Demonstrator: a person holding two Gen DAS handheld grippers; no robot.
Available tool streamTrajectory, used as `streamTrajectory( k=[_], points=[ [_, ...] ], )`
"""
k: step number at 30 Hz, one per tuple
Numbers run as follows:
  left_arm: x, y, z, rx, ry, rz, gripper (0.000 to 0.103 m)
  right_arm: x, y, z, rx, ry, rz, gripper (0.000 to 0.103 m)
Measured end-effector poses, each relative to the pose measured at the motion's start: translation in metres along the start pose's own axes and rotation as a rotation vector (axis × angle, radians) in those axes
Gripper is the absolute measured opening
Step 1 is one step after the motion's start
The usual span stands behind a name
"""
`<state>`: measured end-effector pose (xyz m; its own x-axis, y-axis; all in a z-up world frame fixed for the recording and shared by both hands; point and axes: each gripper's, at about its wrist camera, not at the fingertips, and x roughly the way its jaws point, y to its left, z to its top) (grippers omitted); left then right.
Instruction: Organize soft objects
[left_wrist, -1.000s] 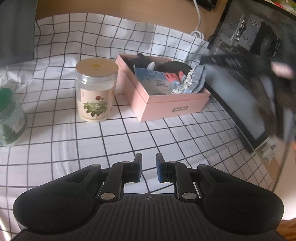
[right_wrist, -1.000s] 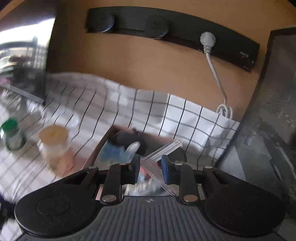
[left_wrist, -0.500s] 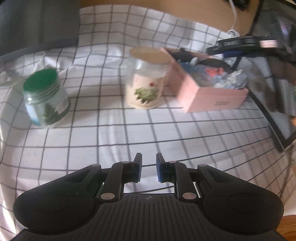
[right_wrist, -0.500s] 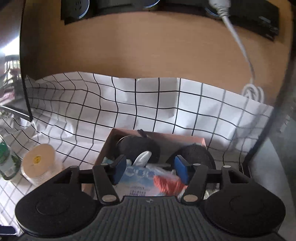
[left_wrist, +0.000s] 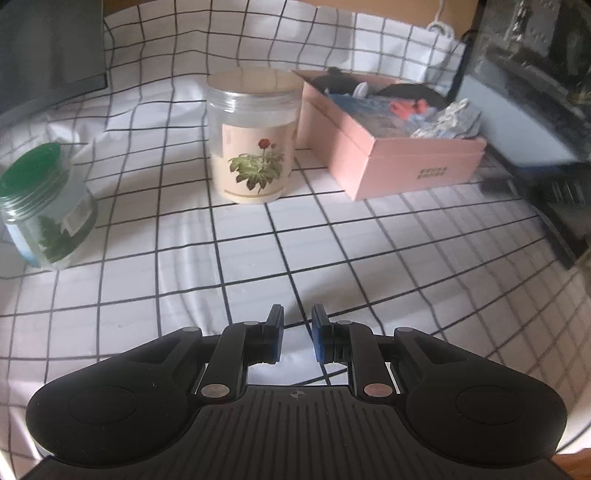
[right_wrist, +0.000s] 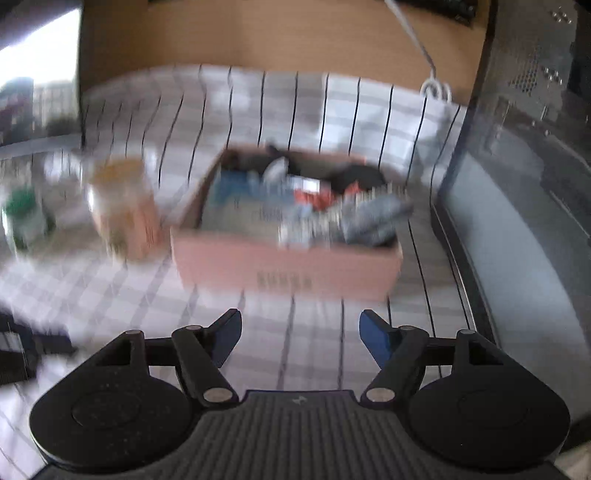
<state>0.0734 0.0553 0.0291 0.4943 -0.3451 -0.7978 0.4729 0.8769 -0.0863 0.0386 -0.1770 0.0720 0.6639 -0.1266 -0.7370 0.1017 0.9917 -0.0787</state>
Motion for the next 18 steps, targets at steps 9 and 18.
streamTrajectory(
  k=[9, 18],
  points=[
    [0.005, -0.043, -0.011, -0.060, -0.060, 0.170, 0.026, 0.032, -0.022, -0.040, -0.039, 0.071, 0.113, 0.072],
    [0.020, -0.089, -0.017, -0.120, -0.158, 0.233, 0.063, 0.045, -0.038, -0.054, -0.016, -0.005, 0.163, 0.103]
  ],
)
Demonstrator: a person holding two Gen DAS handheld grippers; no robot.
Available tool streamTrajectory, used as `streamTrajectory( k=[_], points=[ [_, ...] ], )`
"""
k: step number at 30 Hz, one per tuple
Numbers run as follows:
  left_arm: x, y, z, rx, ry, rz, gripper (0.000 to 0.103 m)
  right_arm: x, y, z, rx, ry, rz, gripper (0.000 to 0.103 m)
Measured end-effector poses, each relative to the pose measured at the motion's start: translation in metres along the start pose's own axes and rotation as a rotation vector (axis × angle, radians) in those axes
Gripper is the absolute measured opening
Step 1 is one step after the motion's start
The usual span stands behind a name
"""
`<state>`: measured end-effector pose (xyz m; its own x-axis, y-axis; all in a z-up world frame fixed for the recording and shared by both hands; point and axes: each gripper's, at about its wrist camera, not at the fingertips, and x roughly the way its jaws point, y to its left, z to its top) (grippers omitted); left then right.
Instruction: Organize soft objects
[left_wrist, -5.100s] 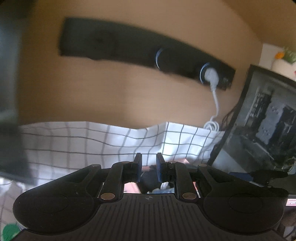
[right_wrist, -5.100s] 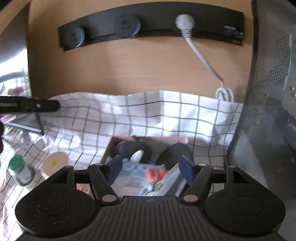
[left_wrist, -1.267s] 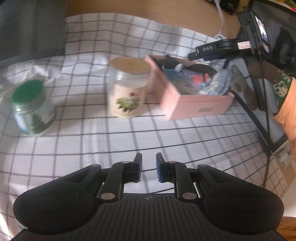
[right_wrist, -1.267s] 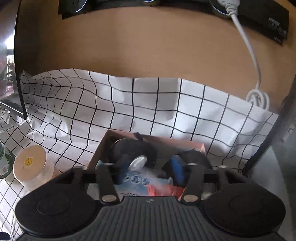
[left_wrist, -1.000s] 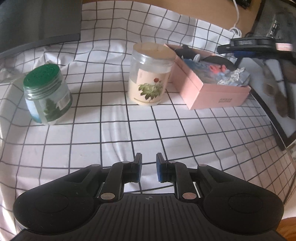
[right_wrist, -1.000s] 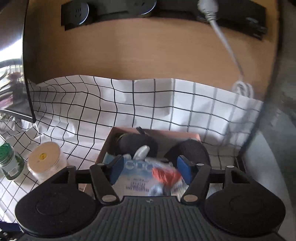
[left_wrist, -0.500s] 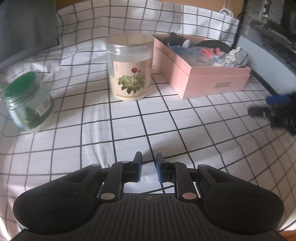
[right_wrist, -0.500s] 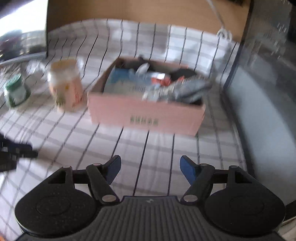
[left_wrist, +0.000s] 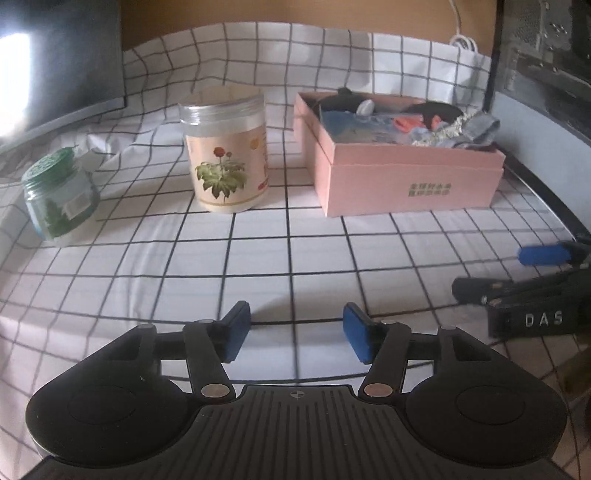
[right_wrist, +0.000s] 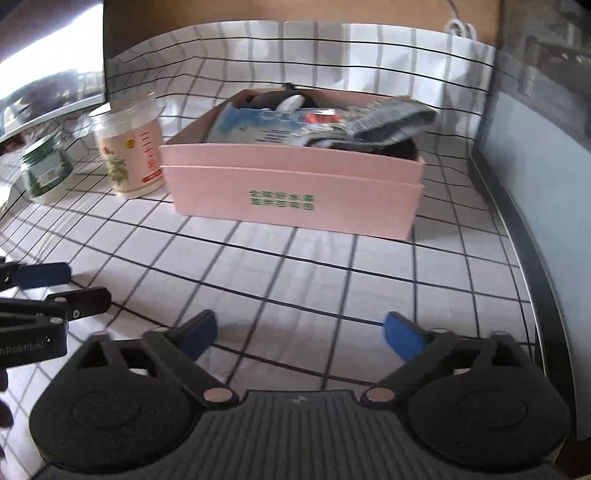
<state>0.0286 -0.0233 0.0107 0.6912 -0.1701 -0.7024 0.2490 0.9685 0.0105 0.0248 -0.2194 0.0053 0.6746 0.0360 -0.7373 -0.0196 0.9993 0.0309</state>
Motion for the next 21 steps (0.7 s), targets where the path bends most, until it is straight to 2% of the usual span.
streamTrajectory(
  k=[7, 13, 21],
  points=[
    [0.001, -0.018, -0.011, -0.077, -0.099, 0.097, 0.065, 0.004, -0.007, -0.003, -0.039, -0.052, 0.038, 0.103],
    [0.002, -0.023, -0.010, -0.095, -0.104, 0.129, 0.065, 0.010, -0.003, -0.002, -0.040, -0.097, 0.041, 0.103],
    [0.001, -0.021, -0.011, -0.096, -0.104, 0.124, 0.065, 0.013, 0.000, 0.000, -0.036, -0.099, 0.038, 0.103]
  ],
)
